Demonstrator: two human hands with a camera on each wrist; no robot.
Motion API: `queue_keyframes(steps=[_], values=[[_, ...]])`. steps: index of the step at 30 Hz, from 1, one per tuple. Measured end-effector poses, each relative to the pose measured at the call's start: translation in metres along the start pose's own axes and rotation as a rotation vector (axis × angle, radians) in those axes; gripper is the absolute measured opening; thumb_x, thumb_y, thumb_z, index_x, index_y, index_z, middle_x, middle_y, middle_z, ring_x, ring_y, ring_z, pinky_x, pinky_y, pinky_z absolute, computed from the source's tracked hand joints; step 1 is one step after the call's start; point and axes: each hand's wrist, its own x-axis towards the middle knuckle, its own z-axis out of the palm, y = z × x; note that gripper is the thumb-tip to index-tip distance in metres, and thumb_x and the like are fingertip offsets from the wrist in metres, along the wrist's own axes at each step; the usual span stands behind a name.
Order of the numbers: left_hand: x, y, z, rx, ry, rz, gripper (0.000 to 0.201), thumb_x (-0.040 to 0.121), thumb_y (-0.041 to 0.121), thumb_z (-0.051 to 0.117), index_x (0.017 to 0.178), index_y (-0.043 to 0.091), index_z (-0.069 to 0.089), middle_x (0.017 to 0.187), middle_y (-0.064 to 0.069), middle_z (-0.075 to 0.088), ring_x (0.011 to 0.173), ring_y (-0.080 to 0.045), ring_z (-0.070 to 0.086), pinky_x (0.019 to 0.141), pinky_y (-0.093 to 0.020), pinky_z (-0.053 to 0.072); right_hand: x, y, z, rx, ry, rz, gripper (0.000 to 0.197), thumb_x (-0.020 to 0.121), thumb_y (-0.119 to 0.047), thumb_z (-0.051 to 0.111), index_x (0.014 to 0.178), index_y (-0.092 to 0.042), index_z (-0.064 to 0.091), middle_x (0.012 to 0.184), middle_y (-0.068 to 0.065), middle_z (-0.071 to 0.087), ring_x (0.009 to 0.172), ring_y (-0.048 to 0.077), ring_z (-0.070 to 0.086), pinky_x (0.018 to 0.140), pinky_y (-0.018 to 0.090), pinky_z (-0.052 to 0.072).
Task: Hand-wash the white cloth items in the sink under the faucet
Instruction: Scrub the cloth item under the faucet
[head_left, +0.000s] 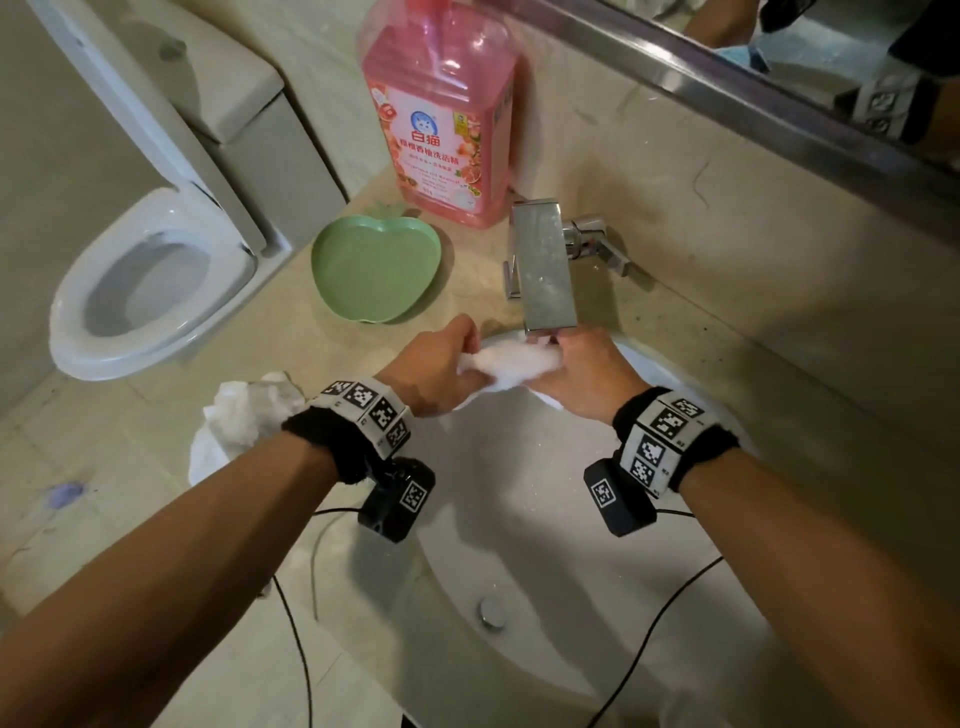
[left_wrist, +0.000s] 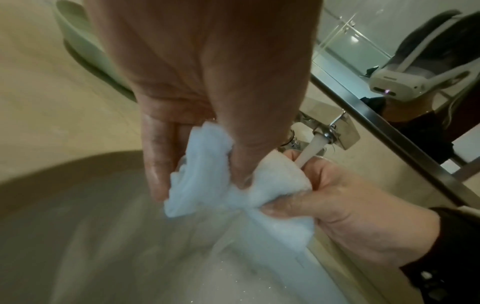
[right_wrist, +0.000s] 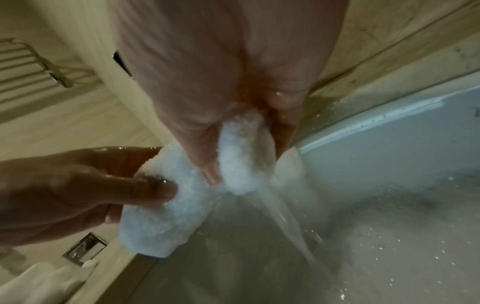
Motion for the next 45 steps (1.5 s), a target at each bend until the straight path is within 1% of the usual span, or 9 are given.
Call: queue_keyframes(steps=[4,8,11,20,24,28,37,42,45], values=[[0.006,0.004,-0.001,-0.103,-0.131,-0.121,0.070,0.068,0.045,0.084,0.114,0.016,0.040,0.102,0.000,0.058,0.089,-0.023,0.059,0.074,-0.036,0.051,-0.001,0.002,-0.005,-0.017,-0.054,0.070,0.007,0.088,-0.007,0.068,0.090,-0.002,0.073,0.087,0.007,0.066,0.082,0.024,0.065,0.068,0.028,0.047],[0.019,0.023,0.007,-0.216,-0.377,-0.159,0.087,0.048,0.058,0.080,0.123,0.023,0.053,0.118,0.004,0.061,0.111,-0.019,0.059,0.099,-0.037,0.048,-0.005,0.003,-0.015,-0.124,-0.082,0.003,0.016,0.086,-0.006,0.066,0.076,-0.017,0.069,0.083,0.009,0.065,0.078,0.025,0.060,0.065,0.033,0.044],[0.027,0.032,0.020,-0.152,-0.262,-0.106,0.070,0.065,0.046,0.081,0.127,0.029,0.055,0.115,0.013,0.058,0.113,-0.014,0.057,0.095,-0.029,0.042,-0.010,0.007,-0.022,-0.122,-0.079,0.039,0.037,0.075,0.000,0.070,0.066,-0.029,0.048,0.079,0.001,0.053,0.076,0.020,0.052,0.064,0.028,0.033],[0.041,0.036,0.032,0.058,0.076,-0.005,0.059,0.077,0.040,0.079,0.125,0.012,0.061,0.115,-0.008,0.067,0.101,-0.025,0.064,0.087,-0.031,0.051,-0.023,0.027,-0.032,0.387,-0.070,0.340,0.014,0.081,-0.040,0.055,0.092,-0.038,0.047,0.090,-0.019,0.060,0.079,-0.002,0.056,0.070,0.028,0.041],[0.032,0.035,0.025,0.067,0.120,0.200,0.060,0.075,0.046,0.079,0.127,0.022,0.060,0.113,-0.007,0.067,0.097,-0.027,0.064,0.083,-0.041,0.054,-0.019,0.026,-0.029,0.550,-0.079,0.503,0.046,0.077,-0.046,0.059,0.118,-0.039,0.040,0.121,-0.004,0.055,0.106,0.018,0.058,0.083,0.046,0.059],[0.021,0.025,0.017,0.104,0.251,0.282,0.048,0.070,0.040,0.084,0.104,0.025,0.053,0.088,-0.005,0.060,0.070,-0.021,0.051,0.058,-0.027,0.036,-0.013,0.019,-0.022,0.676,-0.182,0.618,0.038,0.079,-0.040,0.068,0.114,-0.030,0.057,0.121,0.007,0.061,0.102,0.029,0.068,0.072,0.043,0.063],[0.017,0.003,0.001,-0.178,-0.317,-0.113,0.081,0.070,0.052,0.079,0.135,0.020,0.045,0.120,0.002,0.061,0.107,-0.020,0.060,0.098,-0.041,0.049,0.000,-0.010,-0.010,0.590,-0.042,0.322,0.043,0.081,0.002,0.070,0.096,-0.038,0.062,0.092,-0.014,0.072,0.089,0.015,0.070,0.066,0.036,0.063],[0.024,0.009,0.002,-0.249,-0.374,-0.067,0.077,0.077,0.038,0.081,0.142,0.030,0.042,0.123,0.011,0.060,0.108,-0.012,0.060,0.100,-0.033,0.046,-0.006,-0.004,-0.011,0.490,-0.027,0.271,0.043,0.076,0.011,0.070,0.085,-0.031,0.067,0.081,-0.020,0.071,0.085,0.010,0.063,0.071,0.019,0.053],[0.028,0.022,0.016,-0.251,-0.374,-0.039,0.073,0.070,0.040,0.085,0.133,0.030,0.050,0.118,0.014,0.062,0.110,-0.011,0.059,0.102,-0.034,0.045,-0.013,0.001,-0.017,0.483,0.012,0.280,0.028,0.072,0.005,0.078,0.080,-0.021,0.070,0.080,-0.016,0.070,0.078,0.016,0.059,0.073,0.028,0.053]])
